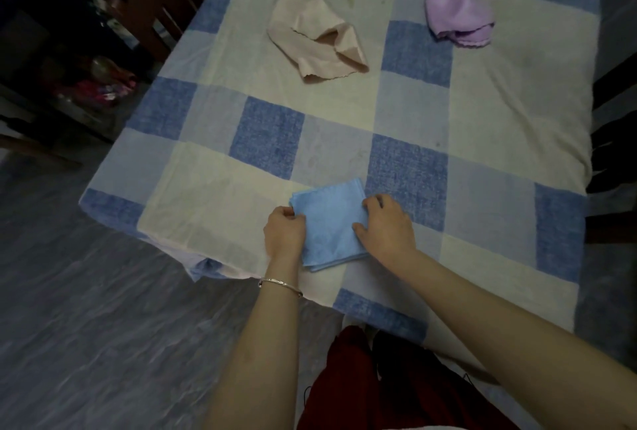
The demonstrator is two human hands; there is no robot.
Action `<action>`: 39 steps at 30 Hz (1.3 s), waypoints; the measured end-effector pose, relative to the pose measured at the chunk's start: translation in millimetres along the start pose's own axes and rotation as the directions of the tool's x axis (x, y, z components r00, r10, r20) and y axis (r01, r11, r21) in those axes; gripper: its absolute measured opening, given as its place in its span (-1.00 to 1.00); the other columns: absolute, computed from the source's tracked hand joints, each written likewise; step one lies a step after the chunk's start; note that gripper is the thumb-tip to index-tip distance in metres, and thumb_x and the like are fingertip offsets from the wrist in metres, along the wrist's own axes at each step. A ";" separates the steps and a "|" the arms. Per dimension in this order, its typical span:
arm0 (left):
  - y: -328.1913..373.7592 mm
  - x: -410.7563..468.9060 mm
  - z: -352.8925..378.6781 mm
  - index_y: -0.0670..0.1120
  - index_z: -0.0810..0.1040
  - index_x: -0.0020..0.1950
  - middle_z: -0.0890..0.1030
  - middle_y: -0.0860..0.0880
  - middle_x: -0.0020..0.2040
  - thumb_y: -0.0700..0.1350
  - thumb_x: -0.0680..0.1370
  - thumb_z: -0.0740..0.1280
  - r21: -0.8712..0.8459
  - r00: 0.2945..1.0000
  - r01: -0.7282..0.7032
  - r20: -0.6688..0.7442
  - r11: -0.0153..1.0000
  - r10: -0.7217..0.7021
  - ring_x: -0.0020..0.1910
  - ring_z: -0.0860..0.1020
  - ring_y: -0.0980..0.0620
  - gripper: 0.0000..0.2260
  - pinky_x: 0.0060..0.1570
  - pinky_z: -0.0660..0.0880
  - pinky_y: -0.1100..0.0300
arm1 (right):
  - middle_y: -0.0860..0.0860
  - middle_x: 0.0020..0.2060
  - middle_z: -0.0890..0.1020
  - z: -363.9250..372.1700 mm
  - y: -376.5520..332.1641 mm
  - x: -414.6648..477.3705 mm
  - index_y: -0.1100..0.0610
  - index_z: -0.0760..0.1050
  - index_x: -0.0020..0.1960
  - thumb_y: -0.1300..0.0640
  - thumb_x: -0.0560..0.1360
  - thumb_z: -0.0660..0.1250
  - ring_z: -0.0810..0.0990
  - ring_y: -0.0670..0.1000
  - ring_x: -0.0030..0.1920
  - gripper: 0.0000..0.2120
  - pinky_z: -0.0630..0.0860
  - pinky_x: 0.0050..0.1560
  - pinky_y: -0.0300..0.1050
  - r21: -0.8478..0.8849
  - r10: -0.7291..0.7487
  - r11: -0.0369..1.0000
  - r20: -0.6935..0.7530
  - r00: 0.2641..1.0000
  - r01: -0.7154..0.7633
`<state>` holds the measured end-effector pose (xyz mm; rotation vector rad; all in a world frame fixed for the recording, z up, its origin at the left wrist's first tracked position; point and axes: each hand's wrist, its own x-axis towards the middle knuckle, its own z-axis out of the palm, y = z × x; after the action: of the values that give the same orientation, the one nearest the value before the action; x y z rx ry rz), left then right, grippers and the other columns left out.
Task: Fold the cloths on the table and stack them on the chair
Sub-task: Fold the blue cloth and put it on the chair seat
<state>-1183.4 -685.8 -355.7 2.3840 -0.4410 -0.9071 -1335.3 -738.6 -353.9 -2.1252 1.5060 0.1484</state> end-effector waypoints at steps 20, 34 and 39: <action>-19.3 -13.0 -13.0 -0.25 0.52 0.17 0.61 -0.20 0.13 0.24 0.41 0.27 0.142 0.963 0.211 0.142 0.967 -0.231 0.08 0.59 -0.19 -0.40 0.04 0.50 0.16 | 0.21 0.16 0.51 -2.1 -8.4 21.3 0.26 0.35 0.23 0.04 0.51 0.26 0.51 0.22 0.14 -0.62 0.47 0.12 0.07 0.133 0.110 0.985 0.010 0.994 -0.110; 0.7 -4.2 -3.6 -0.22 0.57 0.09 0.63 -0.21 0.09 -0.14 0.38 0.33 0.262 0.968 0.104 0.196 0.960 -0.158 0.09 0.59 -0.17 -0.69 0.05 0.51 0.11 | 0.26 0.01 0.55 -3.9 -2.4 23.0 0.33 0.38 0.08 0.32 0.46 0.16 0.55 0.23 0.01 -0.79 0.35 -0.15 -0.10 0.454 0.275 0.854 0.021 0.961 -0.254; 7.3 -3.3 -4.6 -0.19 0.54 0.15 0.58 -0.19 0.16 -0.17 0.45 0.28 0.204 0.989 0.058 0.124 0.977 -0.085 0.17 0.53 -0.17 -0.71 0.09 0.45 0.15 | 0.26 0.01 0.54 -0.7 10.3 20.2 0.28 0.36 0.06 0.33 0.44 0.15 0.54 0.25 0.05 -0.80 0.39 -0.09 -0.04 0.544 0.389 0.759 0.061 0.919 -0.357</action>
<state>-1183.4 -688.3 -346.9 2.5447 -0.5219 -1.1046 -1337.3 -758.5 -364.6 -1.3704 1.7389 -0.1894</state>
